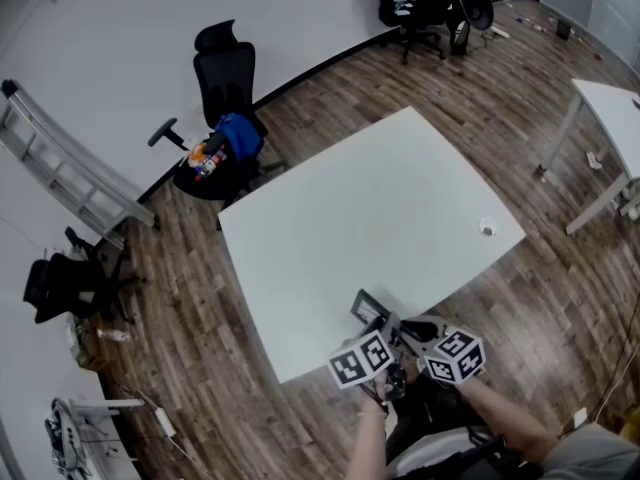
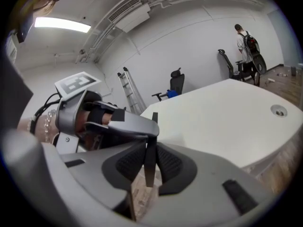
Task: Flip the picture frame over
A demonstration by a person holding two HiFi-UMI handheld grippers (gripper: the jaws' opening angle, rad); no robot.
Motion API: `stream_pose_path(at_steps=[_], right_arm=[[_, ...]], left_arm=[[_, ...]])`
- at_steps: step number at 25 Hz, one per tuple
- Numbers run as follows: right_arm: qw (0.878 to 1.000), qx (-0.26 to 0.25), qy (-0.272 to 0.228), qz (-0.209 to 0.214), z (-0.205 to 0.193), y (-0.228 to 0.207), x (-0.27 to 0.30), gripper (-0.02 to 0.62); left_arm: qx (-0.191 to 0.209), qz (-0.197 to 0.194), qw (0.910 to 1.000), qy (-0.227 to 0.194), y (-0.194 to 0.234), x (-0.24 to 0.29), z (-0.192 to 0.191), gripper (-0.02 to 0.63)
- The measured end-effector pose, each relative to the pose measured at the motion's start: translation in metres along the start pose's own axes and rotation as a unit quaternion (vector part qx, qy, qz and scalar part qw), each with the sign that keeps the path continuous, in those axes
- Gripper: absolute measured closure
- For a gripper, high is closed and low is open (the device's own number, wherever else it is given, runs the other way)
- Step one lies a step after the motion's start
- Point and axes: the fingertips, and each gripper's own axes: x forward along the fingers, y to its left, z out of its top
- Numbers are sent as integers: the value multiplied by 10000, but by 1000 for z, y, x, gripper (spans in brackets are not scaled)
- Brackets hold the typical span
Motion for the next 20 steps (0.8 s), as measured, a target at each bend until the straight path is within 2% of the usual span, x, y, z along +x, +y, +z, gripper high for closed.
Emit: stream_pose_path(at_steps=[6,11,20], right_arm=[[9966,-781,-57,-272,1,15,-1,523],[9832,-1748,-19,-516,1,32,1,523],[9795,-1944,-23,-533,0,40,7,523]], left_arm=[[21,130,9998,152,1,-8,1,463],[-135,145,9996,216,7,-17,1,463],[-386,117,9990,185,15,-23,5,467]])
